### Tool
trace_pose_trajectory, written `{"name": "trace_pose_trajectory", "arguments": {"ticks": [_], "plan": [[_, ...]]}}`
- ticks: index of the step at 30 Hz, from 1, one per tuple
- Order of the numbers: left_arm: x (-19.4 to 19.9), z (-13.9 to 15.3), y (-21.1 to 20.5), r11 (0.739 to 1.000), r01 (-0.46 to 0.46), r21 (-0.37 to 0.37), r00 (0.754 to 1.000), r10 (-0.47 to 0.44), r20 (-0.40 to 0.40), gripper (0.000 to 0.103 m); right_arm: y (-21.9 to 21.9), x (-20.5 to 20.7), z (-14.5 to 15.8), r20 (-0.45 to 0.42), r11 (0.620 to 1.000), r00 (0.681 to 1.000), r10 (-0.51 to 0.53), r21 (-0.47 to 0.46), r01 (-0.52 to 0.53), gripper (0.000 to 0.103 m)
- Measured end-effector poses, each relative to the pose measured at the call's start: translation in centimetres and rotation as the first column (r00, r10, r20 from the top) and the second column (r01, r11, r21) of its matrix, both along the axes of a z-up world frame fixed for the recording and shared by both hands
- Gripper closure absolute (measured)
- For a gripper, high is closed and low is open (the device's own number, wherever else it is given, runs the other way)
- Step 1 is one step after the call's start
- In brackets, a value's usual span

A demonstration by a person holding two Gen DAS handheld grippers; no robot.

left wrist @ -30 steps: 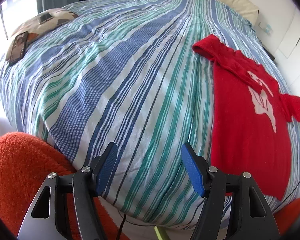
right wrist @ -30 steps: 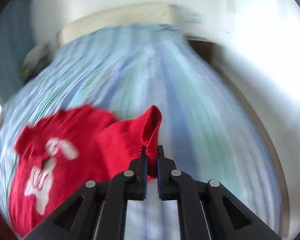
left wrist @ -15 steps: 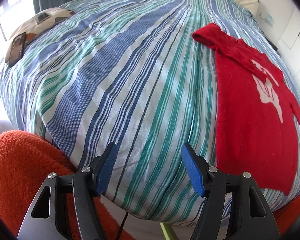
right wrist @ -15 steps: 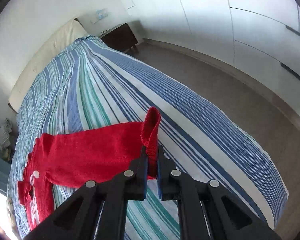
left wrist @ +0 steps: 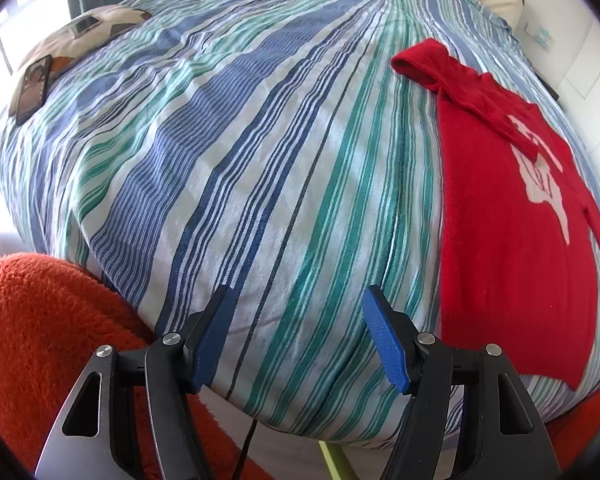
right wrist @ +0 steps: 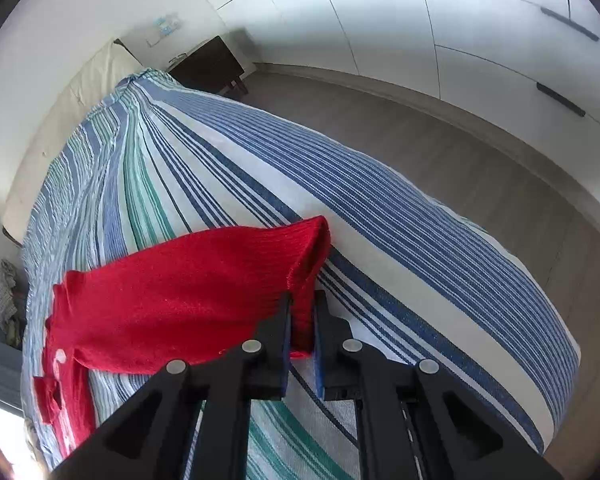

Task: Fold small clothes

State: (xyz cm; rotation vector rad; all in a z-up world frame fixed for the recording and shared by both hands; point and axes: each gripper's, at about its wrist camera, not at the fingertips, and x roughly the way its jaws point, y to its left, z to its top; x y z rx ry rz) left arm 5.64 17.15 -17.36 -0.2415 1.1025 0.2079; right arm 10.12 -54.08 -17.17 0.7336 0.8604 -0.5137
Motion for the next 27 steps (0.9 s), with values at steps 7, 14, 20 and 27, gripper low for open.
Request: {"name": "trace_pose_trajectory", "arguments": {"ticks": [7, 14, 20, 27], "plan": [[0.0, -0.1, 0.1, 1.000, 0.001, 0.002, 1.000, -0.001, -0.003, 0.034, -0.9, -3.0, 2.1, 0.058, 0.989, 0.989, -0.138, -0.039, 0.140, 0.088], [0.2, -0.3, -0.5, 0.999, 0.023, 0.042, 1.000, -0.023, -0.020, 0.033, 1.3, 0.5, 2.9, 0.079, 0.995, 0.992, 0.102, -0.017, -0.101, 0.087], [0.3, 5.4, -1.9, 0.993, 0.083, 0.087, 0.995, -0.087, 0.050, 0.033, 1.5, -0.5, 2.9, -0.025, 0.998, 1.000, 0.019, -0.067, -0.021, 0.087], [8.1, 14.5, -11.1, 0.899, 0.418, 0.135, 0.853, -0.439, 0.282, 0.012, 9.3, -3.3, 8.8, 0.031, 0.930, 0.950, 0.312, -0.212, -0.299, 0.062]]}}
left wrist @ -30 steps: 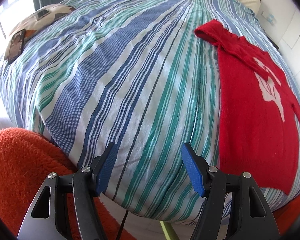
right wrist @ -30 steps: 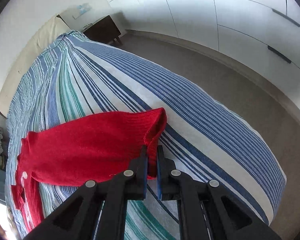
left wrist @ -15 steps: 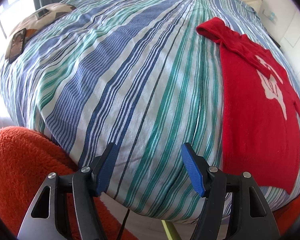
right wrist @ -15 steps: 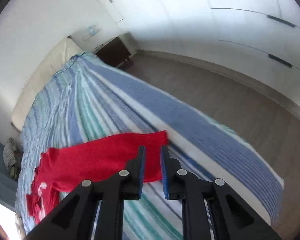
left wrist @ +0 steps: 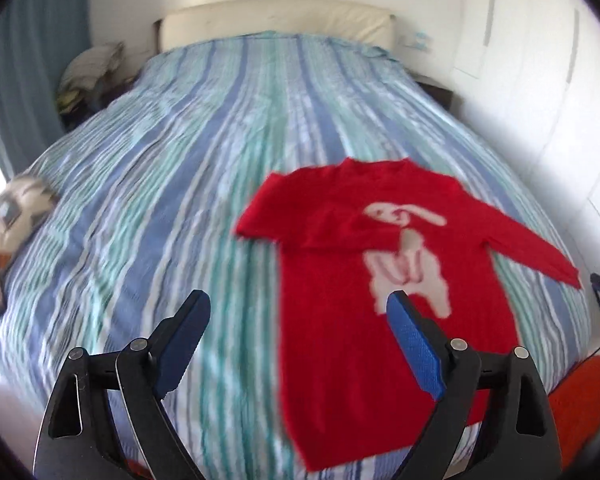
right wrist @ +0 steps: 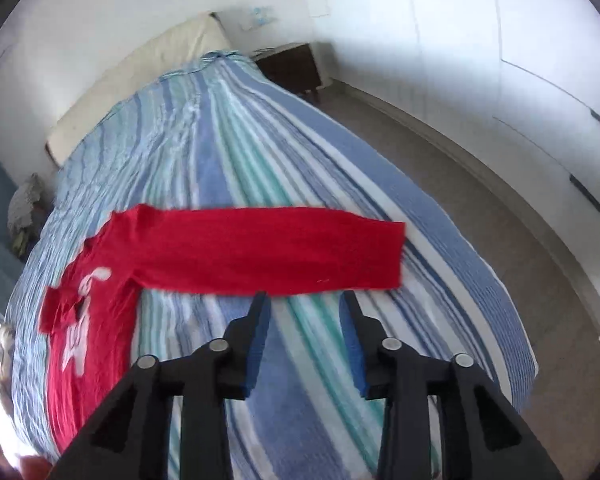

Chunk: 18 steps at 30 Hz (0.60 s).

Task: Fold small clothes
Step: 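Open the right gripper to lay the sweater flat on the bed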

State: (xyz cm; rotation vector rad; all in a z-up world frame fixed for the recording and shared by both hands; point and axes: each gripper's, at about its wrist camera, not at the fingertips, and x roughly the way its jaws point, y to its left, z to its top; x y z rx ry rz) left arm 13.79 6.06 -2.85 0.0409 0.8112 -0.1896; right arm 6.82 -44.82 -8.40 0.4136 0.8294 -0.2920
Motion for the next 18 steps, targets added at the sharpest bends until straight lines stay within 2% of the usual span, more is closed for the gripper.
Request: {"name": "trace_pose_trajectory", "arguments": {"ticks": [3, 5, 7, 10, 14, 15, 17, 18], "plan": [[5.0, -1.7, -5.6, 0.984, 0.176, 0.029, 0.984, -0.175, -0.021, 0.012, 4.3, -2.0, 0.4, 0.065, 0.998, 0.996, 0.055, -0.010, -0.054, 0.058], [7.7, -4.3, -8.9, 0.967, 0.238, 0.089, 0.970, -0.232, -0.078, 0.013, 6.7, -3.1, 0.0, 0.110, 0.998, 0.992, 0.057, -0.004, -0.057, 0.058], [10.5, -7.6, -12.0, 0.945, 0.292, 0.147, 0.949, -0.266, -0.170, 0.024, 8.5, -3.7, -0.5, 0.125, 0.998, 0.990, 0.060, -0.027, -0.057, 0.058], [13.0, -10.8, -14.1, 0.934, 0.308, 0.183, 0.935, -0.261, -0.242, 0.028, 10.3, -3.3, -0.1, 0.129, 0.990, 0.986, 0.105, -0.104, -0.092, 0.058], [15.3, -13.1, -14.8, 0.944, 0.254, 0.211, 0.947, -0.198, -0.254, 0.028, 10.0, -2.8, -1.0, 0.091, 0.991, 0.989, 0.119, -0.072, -0.113, 0.058], [15.7, -13.6, -14.7, 0.951, 0.230, 0.207, 0.951, -0.174, -0.256, 0.031, 9.8, -2.6, -1.1, 0.086, 0.992, 0.990, 0.115, -0.068, -0.110, 0.058], [16.4, -14.3, -13.9, 0.967, 0.182, 0.177, 0.956, -0.132, -0.262, 0.071, 9.7, -2.3, -1.4, 0.081, 0.993, 0.991, 0.107, -0.062, -0.103, 0.058], [16.7, -14.3, -13.2, 0.977, 0.151, 0.152, 0.957, -0.106, -0.271, 0.095, 9.6, -2.3, -1.5, 0.080, 0.993, 0.991, 0.104, -0.062, -0.099, 0.058]]}}
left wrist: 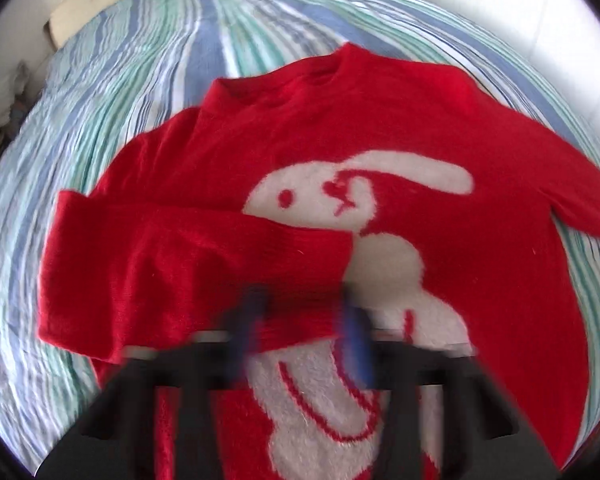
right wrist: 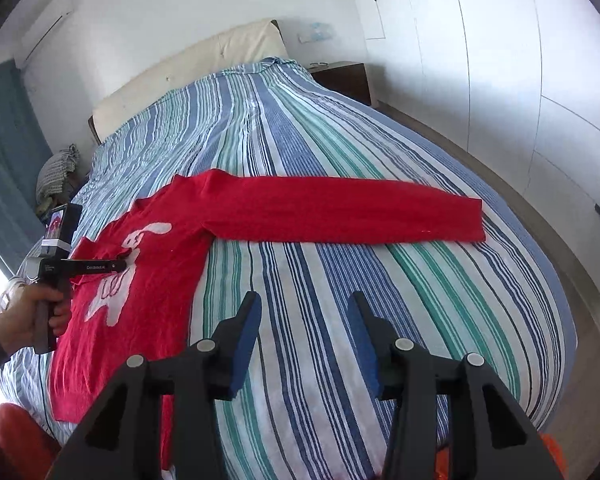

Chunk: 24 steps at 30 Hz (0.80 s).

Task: Fold small clothes
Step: 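Open the right gripper to lay the sweater flat on the bed, then grasp the tucked sleeve cuff with the left gripper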

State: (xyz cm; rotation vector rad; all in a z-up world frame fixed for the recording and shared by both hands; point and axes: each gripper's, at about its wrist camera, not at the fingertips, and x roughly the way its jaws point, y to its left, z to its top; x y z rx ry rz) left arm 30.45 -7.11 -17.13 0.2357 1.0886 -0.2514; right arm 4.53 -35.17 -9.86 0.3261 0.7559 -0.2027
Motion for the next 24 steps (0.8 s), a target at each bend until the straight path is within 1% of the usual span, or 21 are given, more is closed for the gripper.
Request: {"name": "trace_pose_trajectory", "arguments": {"ticks": [1, 2, 4, 5, 6, 7, 8, 9, 11, 12, 13, 14, 15, 17, 20, 21, 24], "plan": [[0.1, 0.6, 1.0, 0.998, -0.032, -0.045, 0.999, 0.032, 0.007, 0.096, 0.0, 0.0, 0.0, 0.000, 1.000, 1.000, -0.002, 0.000, 0.002, 0.058], [0.0, 1.9, 2.8, 0.990, -0.074, -0.118, 0.996, 0.078, 0.035, 0.096, 0.0, 0.0, 0.0, 0.002, 1.000, 1.000, -0.004, 0.001, 0.004, 0.058], [-0.1, 4.3, 6.7, 0.966, -0.158, -0.203, 0.982, 0.176, 0.072, 0.096, 0.1, 0.0, 0.0, 0.003, 1.000, 1.000, -0.005, -0.001, 0.005, 0.058], [-0.3, 5.6, 9.6, 0.947, -0.213, -0.242, 0.967, 0.239, 0.086, 0.096, 0.1, 0.0, 0.0, 0.002, 1.000, 1.000, -0.004, -0.003, 0.004, 0.058], [-0.4, 6.7, 12.8, 0.925, -0.275, -0.261, 0.946, 0.310, 0.100, 0.096, 0.1, 0.0, 0.1, 0.003, 1.000, 1.000, -0.004, -0.006, 0.004, 0.058], [-0.6, 7.5, 16.0, 0.903, -0.338, -0.265, 0.919, 0.377, 0.114, 0.096, 0.1, 0.0, 0.1, 0.005, 1.000, 1.000, -0.003, -0.008, 0.004, 0.058], [-0.6, 8.0, 19.0, 0.879, -0.401, -0.258, 0.888, 0.442, 0.127, 0.096, 0.1, 0.0, 0.1, 0.007, 1.000, 1.000, -0.003, -0.008, 0.003, 0.058], [-0.9, 8.3, 22.9, 0.846, -0.480, -0.233, 0.843, 0.518, 0.145, 0.096, 0.1, 0.0, 0.1, 0.008, 1.000, 1.000, -0.003, -0.008, 0.003, 0.058], [-1.0, 7.7, 28.9, 0.770, -0.610, -0.188, 0.759, 0.636, 0.139, 0.096, 0.1, 0.0, 0.1, 0.008, 1.000, 1.000, -0.003, -0.005, 0.003, 0.058], [-1.4, 7.2, 32.0, 0.716, -0.677, -0.171, 0.707, 0.697, 0.122, 0.096, 0.1, 0.1, 0.0, 0.005, 1.000, 1.000, -0.003, -0.005, 0.003, 0.058], [-1.9, 6.6, 34.5, 0.670, -0.726, -0.153, 0.662, 0.742, 0.108, 0.096, 0.2, 0.1, 0.0, 0.002, 1.000, 1.000, -0.004, -0.007, 0.004, 0.058], [-2.4, 6.0, 36.3, 0.638, -0.758, -0.134, 0.630, 0.770, 0.103, 0.097, 0.2, 0.2, -0.1, -0.001, 1.000, 1.000, -0.004, -0.010, 0.004, 0.058], [-2.7, 5.2, 37.7, 0.618, -0.779, -0.109, 0.609, 0.786, 0.104, 0.097, 0.3, 0.3, -0.1, -0.005, 1.000, 1.000, -0.003, -0.015, 0.003, 0.058], [-3.5, 3.9, 39.2, 0.601, -0.797, -0.064, 0.592, 0.798, 0.112, 0.097, 0.7, 0.4, -0.2, -0.015, 1.000, 1.000, 0.003, -0.030, -0.003, 0.058], [-4.1, 2.2, 40.5, 0.571, -0.818, -0.070, 0.566, 0.820, 0.084, 0.097, 1.2, 0.7, -0.3, -0.033, 0.998, 0.999, 0.016, -0.054, -0.017, 0.058], [-4.2, 1.9, 40.8, 0.563, -0.823, -0.071, 0.557, 0.826, 0.086, 0.097, 1.3, 0.8, -0.4, -0.040, 0.998, 0.999, 0.019, -0.060, -0.021, 0.058], [-4.8, 1.2, 41.5, 0.554, -0.831, -0.051, 0.548, 0.831, 0.094, 0.097, 1.4, 1.0, -0.6, -0.055, 0.997, 0.998, 0.021, -0.070, -0.025, 0.058]]}}
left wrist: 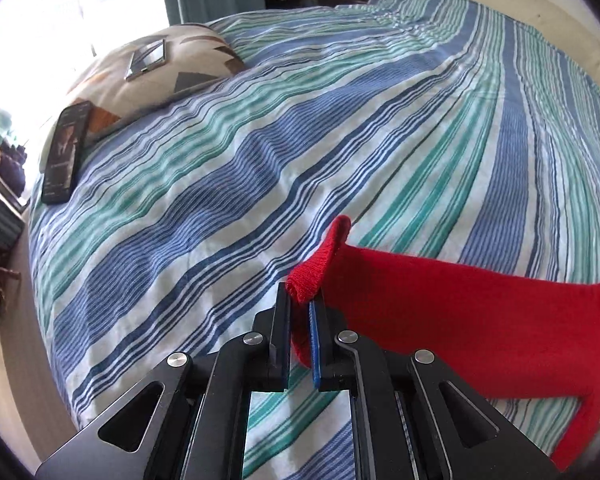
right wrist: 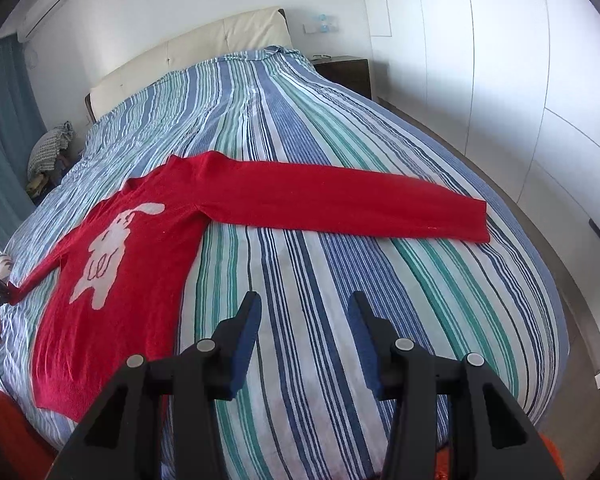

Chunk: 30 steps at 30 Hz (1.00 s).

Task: Fold small clothes
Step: 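Grasp the tucked sleeve cuff with the left gripper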

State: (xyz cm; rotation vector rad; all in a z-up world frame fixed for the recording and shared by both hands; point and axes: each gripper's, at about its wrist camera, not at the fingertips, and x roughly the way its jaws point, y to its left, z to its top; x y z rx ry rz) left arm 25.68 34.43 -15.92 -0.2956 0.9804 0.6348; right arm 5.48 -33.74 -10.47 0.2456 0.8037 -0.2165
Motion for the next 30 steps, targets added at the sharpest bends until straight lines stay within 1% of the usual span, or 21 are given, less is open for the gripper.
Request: {"name": "trace_pose_trajectory", "arguments": {"ticks": [2, 8, 16, 21, 23, 26, 27, 28, 29, 30], "plan": [[0.0, -0.4, 0.2, 1.000, -0.002, -0.009, 1.000, 0.001, -0.007, 0.098, -0.1, 0.0, 0.0, -0.001, 1.000, 1.000, -0.004, 0.001, 0.004, 0.058], [1.3, -0.6, 1.2, 1.000, 0.004, 0.002, 1.000, -0.004, -0.014, 0.098, -0.4, -0.1, -0.1, -0.007, 1.000, 1.000, -0.018, 0.007, 0.018, 0.058], [1.8, -2.3, 2.0, 1.000, -0.015, -0.011, 0.998, 0.015, -0.068, 0.098, -0.4, -0.1, -0.2, -0.017, 1.000, 1.000, -0.024, 0.004, 0.024, 0.058], [2.3, -3.2, 1.2, 0.999, 0.005, 0.038, 0.993, 0.000, -0.115, 0.098, -0.7, -0.3, -0.2, -0.014, 0.999, 0.999, -0.035, 0.010, 0.036, 0.058], [2.4, -3.4, 1.4, 1.000, -0.008, 0.025, 0.994, 0.011, -0.113, 0.098, -0.8, -0.2, -0.2, -0.018, 0.999, 0.999, -0.038, 0.010, 0.038, 0.058], [2.4, -3.7, 2.0, 1.000, -0.021, -0.018, 0.995, 0.019, -0.101, 0.096, -0.9, 0.1, -0.4, -0.033, 0.999, 0.998, -0.044, 0.013, 0.045, 0.058], [2.2, -3.6, 2.3, 0.999, -0.026, -0.031, 0.995, 0.023, -0.093, 0.090, -0.9, 0.1, -0.5, -0.035, 0.999, 0.998, -0.048, 0.013, 0.048, 0.058], [2.0, -3.5, 2.5, 0.999, -0.029, -0.045, 0.996, 0.025, -0.084, 0.084, -0.9, 0.1, -0.5, -0.035, 0.999, 0.998, -0.052, 0.010, 0.053, 0.054], [1.8, -3.3, 2.9, 0.998, -0.033, -0.059, 0.997, 0.028, -0.077, 0.075, -0.8, 0.1, -0.4, -0.032, 0.998, 0.998, -0.057, 0.007, 0.058, 0.044], [1.4, -3.0, 3.2, 0.997, -0.043, -0.063, 0.996, 0.038, -0.075, 0.052, -0.8, 0.0, -0.3, -0.029, 0.998, 0.998, -0.062, 0.003, 0.063, 0.039]]}}
